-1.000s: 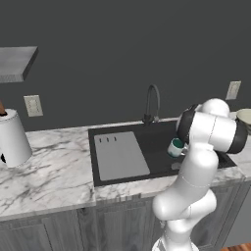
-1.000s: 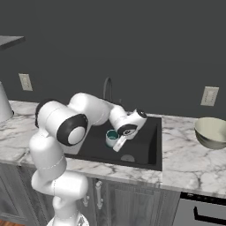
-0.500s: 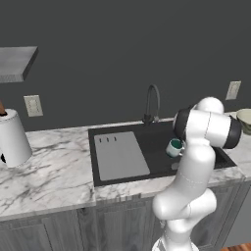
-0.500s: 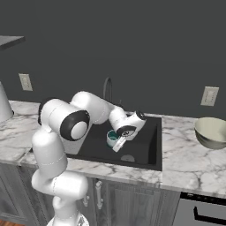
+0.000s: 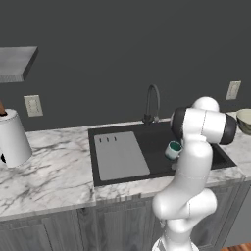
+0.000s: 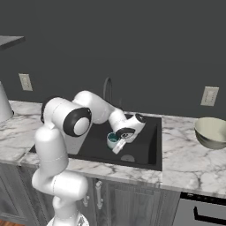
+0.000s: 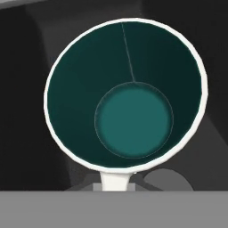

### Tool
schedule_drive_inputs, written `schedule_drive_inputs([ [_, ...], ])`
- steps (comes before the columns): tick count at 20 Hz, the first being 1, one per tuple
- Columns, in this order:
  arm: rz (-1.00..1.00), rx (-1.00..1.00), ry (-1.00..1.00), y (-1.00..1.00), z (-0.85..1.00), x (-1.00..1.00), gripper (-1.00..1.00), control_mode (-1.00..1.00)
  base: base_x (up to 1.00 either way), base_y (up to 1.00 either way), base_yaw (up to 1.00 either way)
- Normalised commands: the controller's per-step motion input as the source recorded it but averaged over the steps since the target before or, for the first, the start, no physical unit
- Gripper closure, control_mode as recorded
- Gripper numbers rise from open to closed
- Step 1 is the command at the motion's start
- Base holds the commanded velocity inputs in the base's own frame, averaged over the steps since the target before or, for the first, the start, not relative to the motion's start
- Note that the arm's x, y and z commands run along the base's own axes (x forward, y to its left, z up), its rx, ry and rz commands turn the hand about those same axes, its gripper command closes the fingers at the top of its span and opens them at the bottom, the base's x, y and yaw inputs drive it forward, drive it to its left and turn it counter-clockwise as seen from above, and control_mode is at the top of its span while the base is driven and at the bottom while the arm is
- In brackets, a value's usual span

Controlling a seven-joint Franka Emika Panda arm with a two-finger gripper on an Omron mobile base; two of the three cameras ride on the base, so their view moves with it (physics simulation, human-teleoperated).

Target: Pick the mug and place it in the sink. Pick the bowl and place it in the open cabinet and then close the cabinet.

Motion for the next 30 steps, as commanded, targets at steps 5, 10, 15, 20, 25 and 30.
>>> schedule_drive_inputs([
  [5,0.0,0.0,0.0,0.0,-0.17,0.13,1.0,-1.0,0.0,0.0,0.0],
  [10,0.0,0.0,0.0,0.0,-0.17,0.2,1.0,-1.0,0.0,0.0,0.0],
  [15,-0.01,0.0,0.03,0.0,-0.2,0.25,1.0,-1.0,0.0,0.0,0.0],
  [20,-0.01,0.0,0.04,0.0,-0.23,0.22,1.0,-1.0,0.0,0.0,0.0],
  [25,0.0,0.0,0.01,0.0,-0.26,0.2,1.0,-1.0,0.0,0.0,0.0],
  [30,0.0,0.0,0.0,0.0,-0.26,0.16,1.0,-1.0,0.0,0.0,0.0],
])
